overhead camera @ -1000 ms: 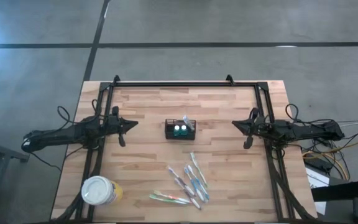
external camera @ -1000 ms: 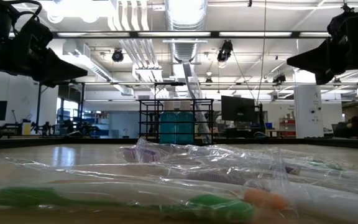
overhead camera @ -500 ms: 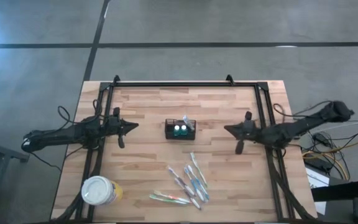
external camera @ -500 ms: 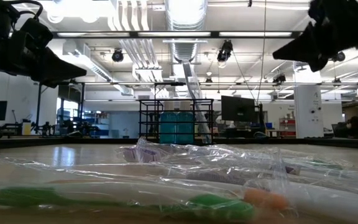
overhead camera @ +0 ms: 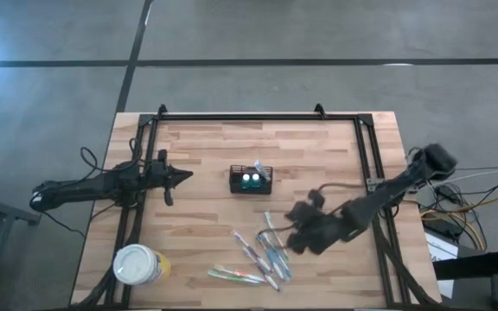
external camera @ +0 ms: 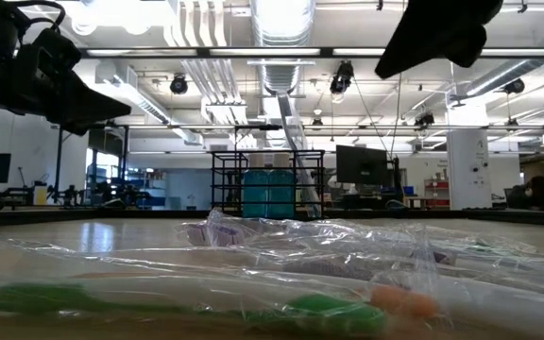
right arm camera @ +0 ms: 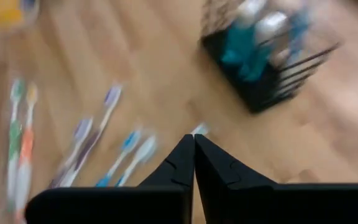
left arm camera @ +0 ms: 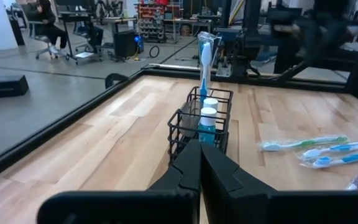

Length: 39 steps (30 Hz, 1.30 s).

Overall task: Pick & Place toothbrushing station
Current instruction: Put the blue toothbrush into the wire organizer

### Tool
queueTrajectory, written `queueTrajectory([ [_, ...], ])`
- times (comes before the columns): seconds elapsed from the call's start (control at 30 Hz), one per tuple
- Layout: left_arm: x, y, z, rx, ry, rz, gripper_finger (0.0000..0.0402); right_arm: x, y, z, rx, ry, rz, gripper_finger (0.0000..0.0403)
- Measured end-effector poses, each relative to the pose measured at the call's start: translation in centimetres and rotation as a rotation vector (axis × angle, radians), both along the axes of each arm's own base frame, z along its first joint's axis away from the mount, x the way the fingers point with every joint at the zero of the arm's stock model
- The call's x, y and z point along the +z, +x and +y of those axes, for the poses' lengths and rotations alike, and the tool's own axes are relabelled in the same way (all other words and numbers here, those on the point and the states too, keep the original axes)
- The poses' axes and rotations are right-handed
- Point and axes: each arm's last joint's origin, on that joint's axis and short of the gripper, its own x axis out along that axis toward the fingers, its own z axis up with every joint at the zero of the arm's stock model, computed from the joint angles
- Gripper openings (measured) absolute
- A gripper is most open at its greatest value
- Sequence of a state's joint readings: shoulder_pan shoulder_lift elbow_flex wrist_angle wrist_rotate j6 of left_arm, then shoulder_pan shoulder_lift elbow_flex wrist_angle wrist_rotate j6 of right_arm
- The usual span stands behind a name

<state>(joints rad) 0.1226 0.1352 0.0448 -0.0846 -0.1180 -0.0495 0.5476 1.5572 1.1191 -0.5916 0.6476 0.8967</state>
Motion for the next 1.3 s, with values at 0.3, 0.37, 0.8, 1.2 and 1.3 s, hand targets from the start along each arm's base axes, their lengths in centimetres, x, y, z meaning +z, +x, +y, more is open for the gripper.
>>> queueTrajectory([
  [0.3,-0.1,0.0,-0.3,-0.09,-0.063,-0.006,0.0003,-2.6,6.3,4.3,-0.055,0.079,0.282,0.0028],
  [0.37,-0.1,0.0,-0.3,-0.093,-0.076,-0.007,0.0003,-3.1,7.5,5.3,-0.033,0.142,0.315,0.0046],
  [0.8,-0.1,0.1,-0.4,-0.105,-0.149,-0.017,0.0003,-5.8,10.4,6.5,-0.091,0.121,0.522,0.0161],
  [1.2,0.0,0.1,-0.4,-0.107,-0.148,-0.024,0.0003,-7.2,11.0,5.5,-0.069,0.097,0.57,0.0166],
  [1.3,0.0,0.1,-0.4,-0.107,-0.148,-0.024,0.0003,-7.1,11.1,5.3,-0.066,0.116,0.574,0.0166],
])
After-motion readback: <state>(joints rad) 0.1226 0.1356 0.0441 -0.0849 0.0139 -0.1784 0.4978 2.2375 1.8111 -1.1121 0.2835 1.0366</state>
